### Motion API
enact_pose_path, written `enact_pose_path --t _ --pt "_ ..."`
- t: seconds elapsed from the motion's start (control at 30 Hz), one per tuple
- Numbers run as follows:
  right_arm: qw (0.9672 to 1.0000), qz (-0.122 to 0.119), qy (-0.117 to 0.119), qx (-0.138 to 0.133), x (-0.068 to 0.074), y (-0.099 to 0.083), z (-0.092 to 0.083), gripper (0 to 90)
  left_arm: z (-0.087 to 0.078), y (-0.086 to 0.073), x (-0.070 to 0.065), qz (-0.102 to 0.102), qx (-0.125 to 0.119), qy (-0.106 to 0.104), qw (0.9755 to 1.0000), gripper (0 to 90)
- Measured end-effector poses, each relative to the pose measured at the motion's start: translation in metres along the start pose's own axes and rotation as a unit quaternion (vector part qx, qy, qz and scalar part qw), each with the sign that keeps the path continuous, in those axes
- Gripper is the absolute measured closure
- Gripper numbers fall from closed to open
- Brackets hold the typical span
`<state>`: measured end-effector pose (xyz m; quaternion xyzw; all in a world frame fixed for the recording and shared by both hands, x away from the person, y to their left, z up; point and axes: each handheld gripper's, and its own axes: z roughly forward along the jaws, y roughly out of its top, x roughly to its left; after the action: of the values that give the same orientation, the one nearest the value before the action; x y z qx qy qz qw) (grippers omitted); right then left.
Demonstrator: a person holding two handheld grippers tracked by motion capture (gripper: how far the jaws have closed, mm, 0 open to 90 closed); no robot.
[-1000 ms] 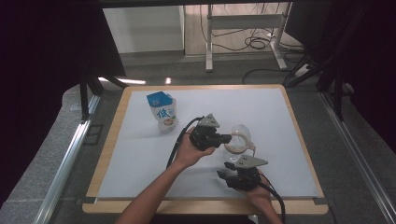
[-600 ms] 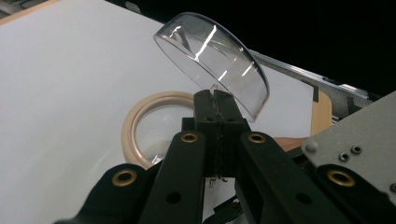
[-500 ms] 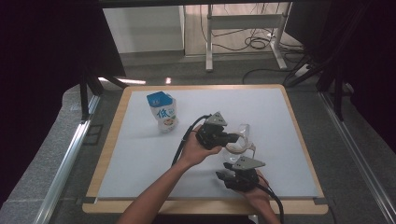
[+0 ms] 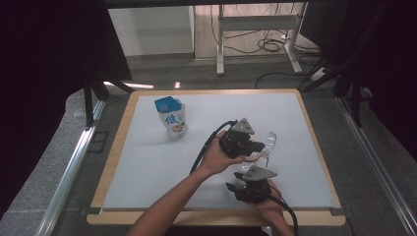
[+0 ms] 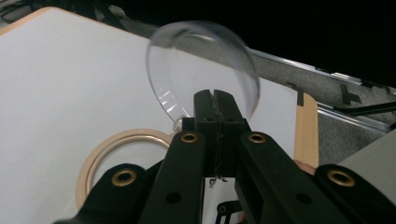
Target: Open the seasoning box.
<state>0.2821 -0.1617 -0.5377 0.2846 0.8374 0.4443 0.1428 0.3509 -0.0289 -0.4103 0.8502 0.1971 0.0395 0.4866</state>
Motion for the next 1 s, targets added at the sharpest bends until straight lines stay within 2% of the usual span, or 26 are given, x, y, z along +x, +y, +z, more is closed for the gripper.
enact_pose_path --t 0.23,0.4,0.47,0.53,0.57,0.63,0.67,0.7,0.73,0.8,0.83,0.87,0.9,0.97,1.0 --pt "1.0 -0.001 0.0 -0.001 -0.001 0.0 -0.001 48.5 -0.005 -0.004 0.005 -0.008 -0.004 0.003 1.0 90.0" --pt "1.0 -0.001 -0.002 -0.003 -0.001 0.0 -0.001 48.5 -0.02 -0.012 0.012 -0.014 -0.015 0.013 0.9997 90.0" --pt "1.0 -0.003 -0.002 -0.002 -0.002 0.0 -0.001 48.4 -0.028 -0.018 0.016 -0.023 -0.021 0.019 0.9993 89.7" --pt "1.0 -0.001 -0.001 0.0 -0.001 0.0 0.0 48.0 -0.041 -0.029 0.022 -0.028 -0.022 0.025 0.9991 86.8" --pt "1.0 -0.001 -0.001 0.0 -0.001 0.0 0.0 48.0 -0.041 -0.029 0.022 -0.028 -0.022 0.025 0.9991 85.1" --pt "1.0 -0.001 0.0 0.001 0.0 0.0 0.001 47.9 -0.049 -0.038 0.026 -0.044 -0.027 0.029 0.9983 83.6" --pt "1.0 -0.001 0.0 -0.001 0.0 0.0 0.001 47.9 -0.053 -0.043 0.028 -0.045 -0.028 0.032 0.9981 81.4" --pt "1.0 0.001 0.001 0.0 0.001 0.001 0.001 47.7 -0.057 -0.049 0.03 -0.048 -0.029 0.036 0.9978 74.9" --pt "1.0 0.001 0.001 0.0 0.001 0.001 0.001 47.7 -0.06 -0.054 0.031 -0.054 -0.029 0.038 0.9974 74.9" --pt "1.0 0.002 0.0 0.001 0.001 0.001 0.001 47.5 -0.067 -0.065 0.034 -0.058 -0.028 0.046 0.9968 68.5" --pt "1.0 0.0 0.001 0.0 0.001 0.002 0.001 47.2 -0.074 -0.076 0.035 -0.063 -0.031 0.055 0.996 60.2" --pt "1.0 0.0 0.001 0.0 0.001 0.002 0.001 47.2 -0.074 -0.076 0.035 -0.063 -0.031 0.055 0.996 55.6" --pt "1.0 0.001 0.001 -0.001 0.002 0.003 0.001 47.0 -0.08 -0.087 0.037 -0.071 -0.038 0.058 0.9951 52.1" --pt "1.0 0.0 0.002 -0.001 0.002 0.003 0.002 46.8 -0.084 -0.092 0.037 -0.074 -0.042 0.061 0.9945 45.3" --pt "1.0 -0.001 0.001 0.001 0.003 0.003 0.002 46.7 -0.091 -0.102 0.038 -0.075 -0.045 0.067 0.9939 43.0"
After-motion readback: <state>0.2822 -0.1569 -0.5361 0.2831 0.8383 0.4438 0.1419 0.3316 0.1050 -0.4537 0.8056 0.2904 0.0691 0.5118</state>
